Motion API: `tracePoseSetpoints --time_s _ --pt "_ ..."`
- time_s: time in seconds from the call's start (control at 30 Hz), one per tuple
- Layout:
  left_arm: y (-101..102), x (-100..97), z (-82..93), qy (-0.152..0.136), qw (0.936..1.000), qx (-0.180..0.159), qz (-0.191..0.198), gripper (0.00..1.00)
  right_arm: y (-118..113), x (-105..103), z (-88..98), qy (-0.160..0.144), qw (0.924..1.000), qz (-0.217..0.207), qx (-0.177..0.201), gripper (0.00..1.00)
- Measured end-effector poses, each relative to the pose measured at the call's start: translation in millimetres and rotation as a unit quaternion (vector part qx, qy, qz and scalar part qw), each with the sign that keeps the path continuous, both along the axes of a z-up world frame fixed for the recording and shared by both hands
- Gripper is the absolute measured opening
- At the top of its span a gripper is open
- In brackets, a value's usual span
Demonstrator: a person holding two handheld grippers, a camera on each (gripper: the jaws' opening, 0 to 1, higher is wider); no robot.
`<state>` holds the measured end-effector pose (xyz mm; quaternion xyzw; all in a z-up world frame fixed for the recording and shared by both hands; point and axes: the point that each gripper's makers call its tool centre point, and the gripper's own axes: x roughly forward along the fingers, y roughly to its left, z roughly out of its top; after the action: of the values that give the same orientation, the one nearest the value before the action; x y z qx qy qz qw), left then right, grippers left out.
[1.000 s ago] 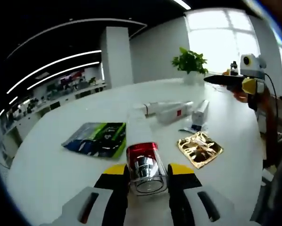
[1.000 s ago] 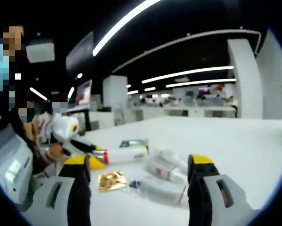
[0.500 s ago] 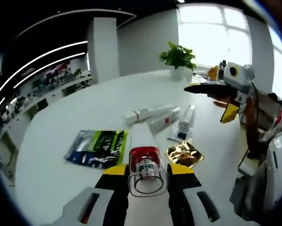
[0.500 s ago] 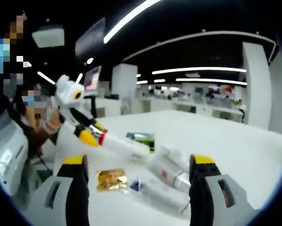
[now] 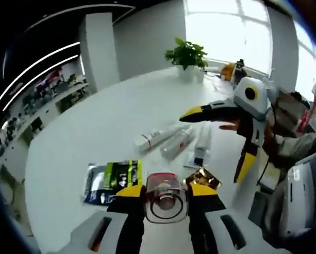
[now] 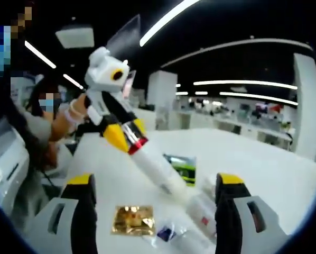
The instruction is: Arrange the skincare products in the storage area until every visible bottle or jar stands upright without overlapping.
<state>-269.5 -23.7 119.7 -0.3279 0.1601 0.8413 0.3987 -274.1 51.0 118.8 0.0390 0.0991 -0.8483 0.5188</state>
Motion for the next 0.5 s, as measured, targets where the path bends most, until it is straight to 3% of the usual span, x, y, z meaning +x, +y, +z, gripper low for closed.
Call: tracePoseSetpoints --time_s 0.23,0.5 --pt "6 -8.0 8.7 -0.023 0.9988 -0.036 -0.025 0.3 -8 -8 -9.7 -0.022 0.9996 0.01 0.016 0.92" --pt "21 -20.4 18.5 -0.044 0.9937 -0.086 -0.057 0.3 -19 -12 -15.0 -0.045 0.9988 0.02 0.008 0.93"
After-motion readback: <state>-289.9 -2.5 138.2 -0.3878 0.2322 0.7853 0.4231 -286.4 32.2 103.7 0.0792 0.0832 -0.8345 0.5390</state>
